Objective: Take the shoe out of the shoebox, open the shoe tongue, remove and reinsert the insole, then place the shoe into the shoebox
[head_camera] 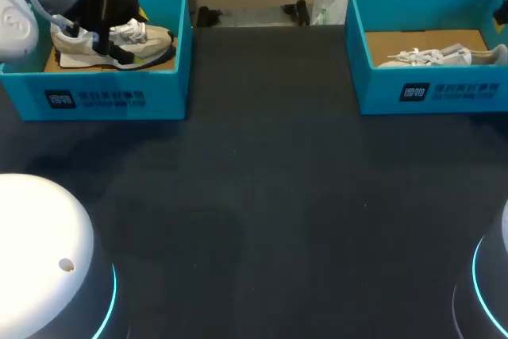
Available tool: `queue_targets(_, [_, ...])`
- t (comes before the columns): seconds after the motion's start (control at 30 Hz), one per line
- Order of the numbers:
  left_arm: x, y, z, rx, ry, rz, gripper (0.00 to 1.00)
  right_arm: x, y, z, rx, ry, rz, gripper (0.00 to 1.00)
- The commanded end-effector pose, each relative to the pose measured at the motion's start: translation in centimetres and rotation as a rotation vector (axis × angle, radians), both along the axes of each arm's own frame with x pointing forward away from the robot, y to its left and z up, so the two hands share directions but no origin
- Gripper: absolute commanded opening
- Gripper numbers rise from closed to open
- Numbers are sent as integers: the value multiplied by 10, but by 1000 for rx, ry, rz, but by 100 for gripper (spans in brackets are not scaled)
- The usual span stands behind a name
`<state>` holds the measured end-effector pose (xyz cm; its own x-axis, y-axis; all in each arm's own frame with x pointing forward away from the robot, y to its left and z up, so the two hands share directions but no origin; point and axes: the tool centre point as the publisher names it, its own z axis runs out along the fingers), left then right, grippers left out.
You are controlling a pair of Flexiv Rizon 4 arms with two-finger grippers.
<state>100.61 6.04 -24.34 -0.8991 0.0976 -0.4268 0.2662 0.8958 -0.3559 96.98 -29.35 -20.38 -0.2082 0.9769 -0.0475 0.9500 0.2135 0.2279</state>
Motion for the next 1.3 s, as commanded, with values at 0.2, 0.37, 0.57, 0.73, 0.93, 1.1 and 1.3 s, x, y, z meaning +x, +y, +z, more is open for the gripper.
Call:
queue_targets(0.2, [7, 7, 5, 52, -10, -100, 100, 0, 0, 0, 0, 0, 0, 100])
queue_targets(0.37, [7, 7, 5, 52, -10, -100, 100, 0, 0, 0, 0, 0, 0, 100])
queue_targets(0.57, [6, 2, 9, 77, -65, -277, 100, 0, 0, 0, 0, 0, 0, 100])
queue_targets(0.73, [21, 27, 23, 61, -95, -575, 100, 0, 0, 0, 0, 0, 0, 100])
queue_targets(0.93, [34, 48, 30, 124, -110, -828, 100, 0, 0, 0, 0, 0, 0, 100])
queue_targets(1.1, [44, 64, 28, 256, -158, -1084, 100, 0, 0, 0, 0, 0, 0, 100])
queue_targets(1.3, [64, 87, 29, 431, -224, -1325, 100, 0, 0, 0, 0, 0, 0, 100])
